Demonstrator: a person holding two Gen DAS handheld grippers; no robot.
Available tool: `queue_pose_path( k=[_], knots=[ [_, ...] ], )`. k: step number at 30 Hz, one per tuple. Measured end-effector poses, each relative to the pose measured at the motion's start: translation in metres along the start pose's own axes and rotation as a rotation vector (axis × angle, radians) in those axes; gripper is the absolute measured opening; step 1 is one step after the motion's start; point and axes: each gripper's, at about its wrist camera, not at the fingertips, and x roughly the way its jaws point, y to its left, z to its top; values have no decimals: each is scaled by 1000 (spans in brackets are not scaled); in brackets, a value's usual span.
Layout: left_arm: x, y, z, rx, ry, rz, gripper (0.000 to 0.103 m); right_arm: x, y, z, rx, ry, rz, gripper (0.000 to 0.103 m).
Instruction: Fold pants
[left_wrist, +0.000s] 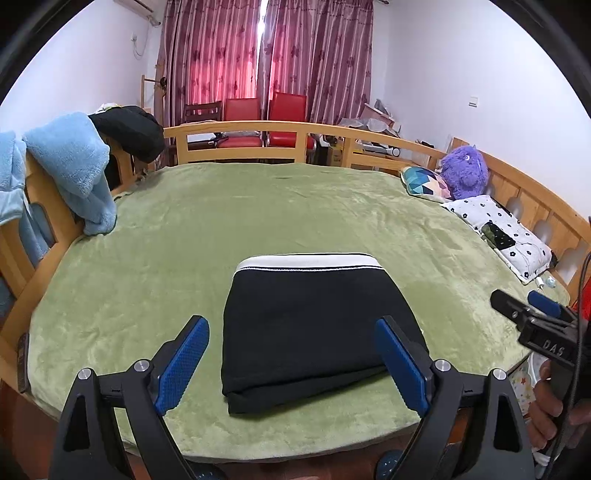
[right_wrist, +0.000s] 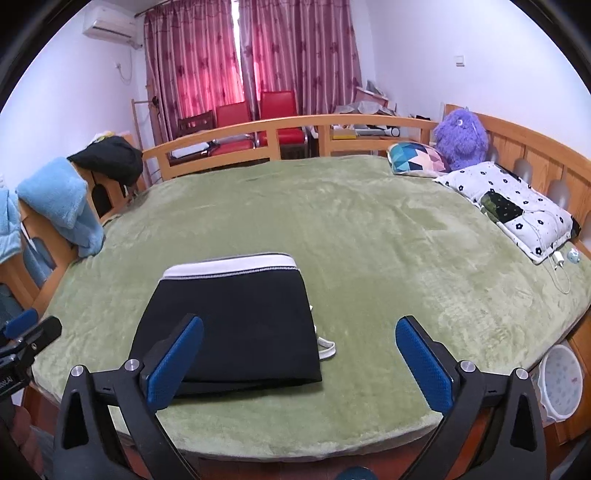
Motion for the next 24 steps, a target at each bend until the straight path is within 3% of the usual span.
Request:
queue_pose_path(
  k=[24],
  knots=[
    [-4, -9, -3, -6, 9, 7, 94, -13, -13, -13, 39, -4, 21, 102]
  ],
)
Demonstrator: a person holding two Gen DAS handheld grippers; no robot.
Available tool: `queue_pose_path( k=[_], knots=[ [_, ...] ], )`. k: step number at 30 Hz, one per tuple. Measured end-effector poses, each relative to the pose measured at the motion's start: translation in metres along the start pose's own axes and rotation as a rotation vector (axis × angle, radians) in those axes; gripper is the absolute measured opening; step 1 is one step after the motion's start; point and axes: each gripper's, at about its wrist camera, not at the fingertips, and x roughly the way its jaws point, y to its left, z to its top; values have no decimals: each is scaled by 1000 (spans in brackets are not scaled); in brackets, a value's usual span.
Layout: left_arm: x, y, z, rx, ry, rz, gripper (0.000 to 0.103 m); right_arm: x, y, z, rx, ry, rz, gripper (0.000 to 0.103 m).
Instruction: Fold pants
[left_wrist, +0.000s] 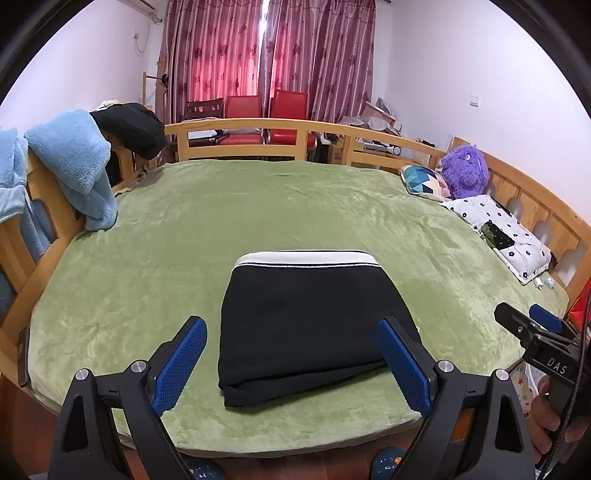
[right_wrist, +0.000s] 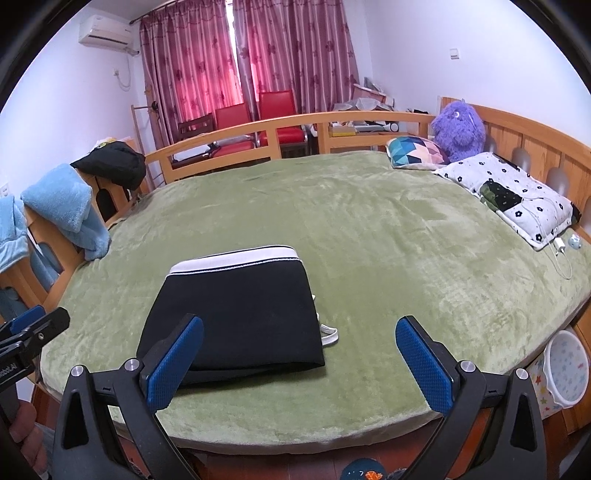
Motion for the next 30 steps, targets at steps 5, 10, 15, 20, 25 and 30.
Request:
queue_pose_path(
  k=[5, 10, 15, 20, 25, 30],
  knots=[
    [-3, 0, 0, -9, 2, 2, 94, 0, 3, -1, -13, -4, -10, 102],
    [-5, -1, 0, -16, 4, 6, 94, 0, 3, -2, -7, -8, -10, 102],
    [-6, -2, 0, -18, 5, 4, 94, 1, 3, -2, -11, -5, -13, 102],
    [-7, -1, 0, -15, 4, 2, 94, 2, 4, -2, -18, -8, -15, 102],
    [-7, 0, 0, -15, 4, 0, 94, 3, 4, -2, -21, -8, -17, 102],
    [-7, 1, 1, -16, 3, -1, 94, 3, 5, -3, -18, -8, -16, 102]
  ],
)
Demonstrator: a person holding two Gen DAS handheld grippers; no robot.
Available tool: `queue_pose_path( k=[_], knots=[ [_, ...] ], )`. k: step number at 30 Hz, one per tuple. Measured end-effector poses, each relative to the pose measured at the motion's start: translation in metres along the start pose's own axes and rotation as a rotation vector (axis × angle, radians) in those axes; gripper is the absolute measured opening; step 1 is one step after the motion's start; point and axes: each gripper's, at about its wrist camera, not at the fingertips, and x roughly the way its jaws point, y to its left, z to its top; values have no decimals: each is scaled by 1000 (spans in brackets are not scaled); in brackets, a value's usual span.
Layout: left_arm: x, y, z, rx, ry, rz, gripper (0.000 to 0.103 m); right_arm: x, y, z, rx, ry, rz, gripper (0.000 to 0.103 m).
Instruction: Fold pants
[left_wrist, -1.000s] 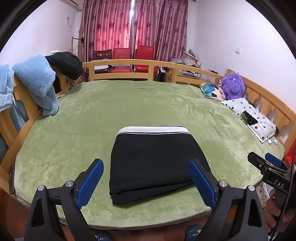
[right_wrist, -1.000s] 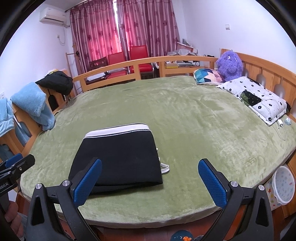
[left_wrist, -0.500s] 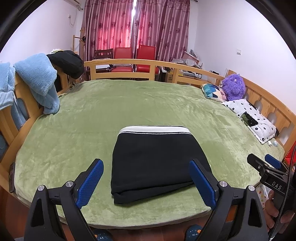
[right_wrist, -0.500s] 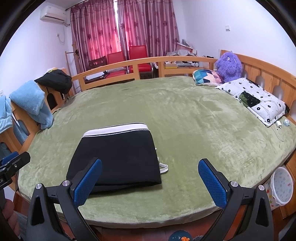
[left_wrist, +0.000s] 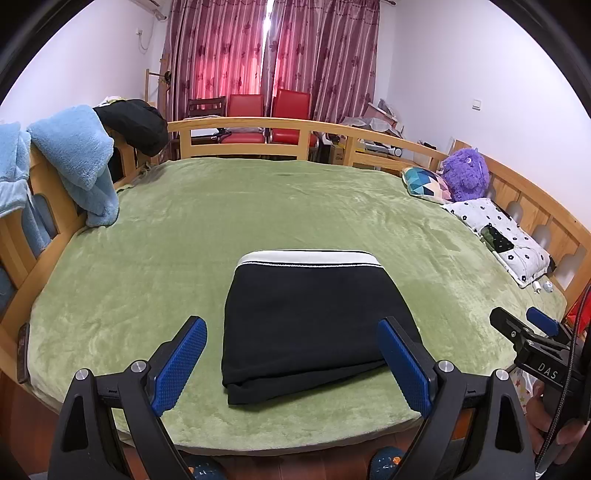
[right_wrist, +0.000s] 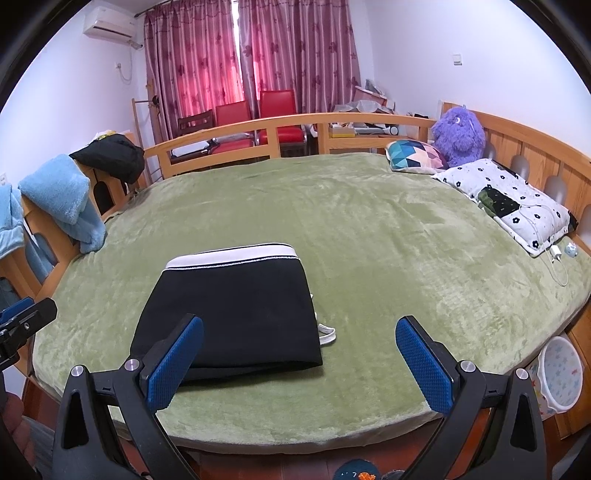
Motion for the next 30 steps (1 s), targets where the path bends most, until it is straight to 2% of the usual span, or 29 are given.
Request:
queue_pose_path(
  k=[30],
  knots=[
    [5, 8, 4, -3, 0, -18, 94, 7, -12, 3, -9, 2, -18, 102]
  ],
)
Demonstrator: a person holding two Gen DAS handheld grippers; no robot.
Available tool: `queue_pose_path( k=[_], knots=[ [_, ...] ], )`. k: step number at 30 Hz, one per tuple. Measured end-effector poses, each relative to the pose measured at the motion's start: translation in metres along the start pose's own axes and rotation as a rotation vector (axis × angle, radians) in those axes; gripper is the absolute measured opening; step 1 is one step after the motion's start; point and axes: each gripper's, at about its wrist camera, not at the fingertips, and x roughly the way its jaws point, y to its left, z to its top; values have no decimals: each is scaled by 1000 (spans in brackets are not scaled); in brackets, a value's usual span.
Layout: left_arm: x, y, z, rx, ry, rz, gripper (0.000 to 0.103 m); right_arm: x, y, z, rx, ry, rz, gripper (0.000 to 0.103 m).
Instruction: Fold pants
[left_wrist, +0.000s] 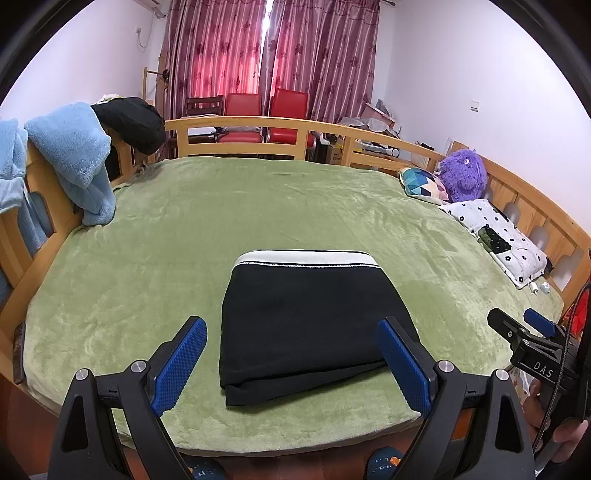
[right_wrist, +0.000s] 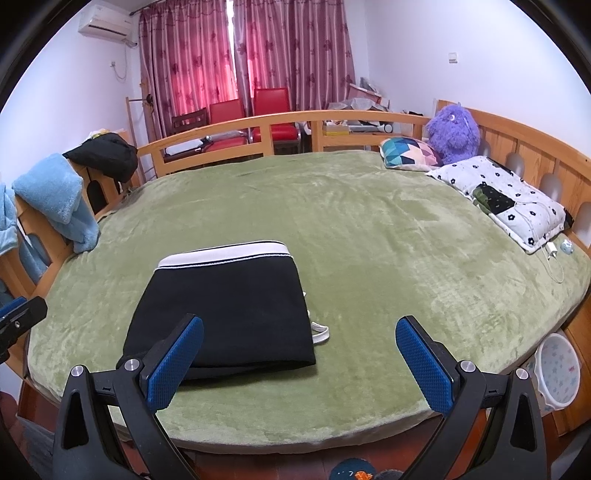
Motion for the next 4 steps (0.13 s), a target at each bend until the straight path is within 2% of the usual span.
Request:
queue_pose_path(
  k=[4],
  knots=[
    [3, -2, -2, 5, 5, -4, 94, 2, 4, 0, -1, -2, 6, 102]
  ],
)
